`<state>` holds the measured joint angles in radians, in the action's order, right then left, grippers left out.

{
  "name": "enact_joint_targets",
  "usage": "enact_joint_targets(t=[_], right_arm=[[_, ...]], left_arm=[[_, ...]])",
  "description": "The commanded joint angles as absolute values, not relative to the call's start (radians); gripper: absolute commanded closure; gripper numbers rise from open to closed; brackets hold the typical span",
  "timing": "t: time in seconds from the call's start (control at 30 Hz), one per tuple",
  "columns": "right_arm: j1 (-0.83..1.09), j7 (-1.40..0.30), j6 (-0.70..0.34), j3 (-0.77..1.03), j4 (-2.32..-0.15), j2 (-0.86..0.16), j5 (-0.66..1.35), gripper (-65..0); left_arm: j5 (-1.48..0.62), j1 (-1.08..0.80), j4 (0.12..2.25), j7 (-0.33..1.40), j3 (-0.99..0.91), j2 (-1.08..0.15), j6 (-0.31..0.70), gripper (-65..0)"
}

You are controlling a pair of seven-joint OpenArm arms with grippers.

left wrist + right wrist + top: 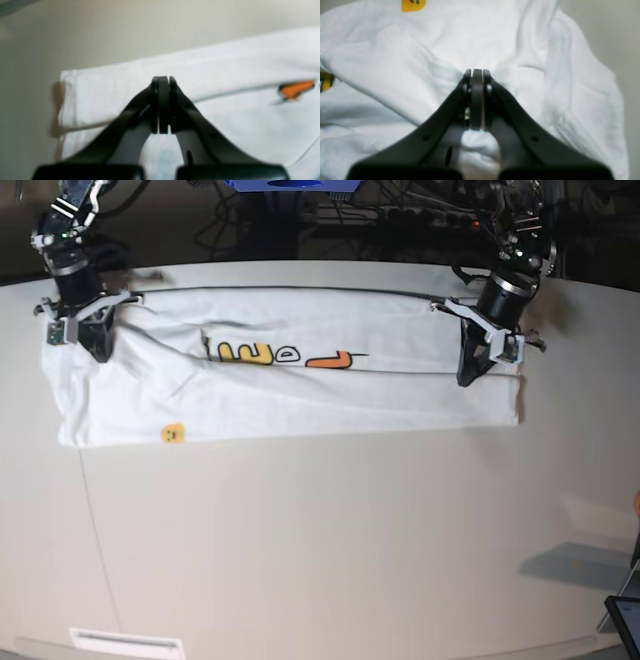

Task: Fold the T-shirt properly
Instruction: 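Grasp the strip's edge near each end with both grippers, then drag the left gripper's end of the strip toward the right gripper, release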

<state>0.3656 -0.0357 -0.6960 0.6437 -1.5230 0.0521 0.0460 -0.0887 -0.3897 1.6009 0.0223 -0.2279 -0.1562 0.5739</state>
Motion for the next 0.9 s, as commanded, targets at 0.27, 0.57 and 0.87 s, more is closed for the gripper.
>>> enact_joint_targets(t=[0.27, 0.57, 0.87], right_arm=[[0.335, -0.012, -0.698, 0.651, -1.395, 0.001, 0.056, -0.7], [0.295, -0.01, -0.698, 0.657, -1.296, -0.091, 0.062, -0.7], [0.243, -0.008, -0.698, 0.657, -1.234, -0.139, 0.062, -0.7]], left_arm=[[0.166, -0.32, 1.491, 0.036, -0.165, -0.077, 0.572, 0.0], [0.183, -0.236, 1.446, 0.147, -0.087, -0.05, 0.572, 0.0], [0.183, -0.213, 1.491, 0.243, 0.025, -0.005, 0.572, 0.0]])
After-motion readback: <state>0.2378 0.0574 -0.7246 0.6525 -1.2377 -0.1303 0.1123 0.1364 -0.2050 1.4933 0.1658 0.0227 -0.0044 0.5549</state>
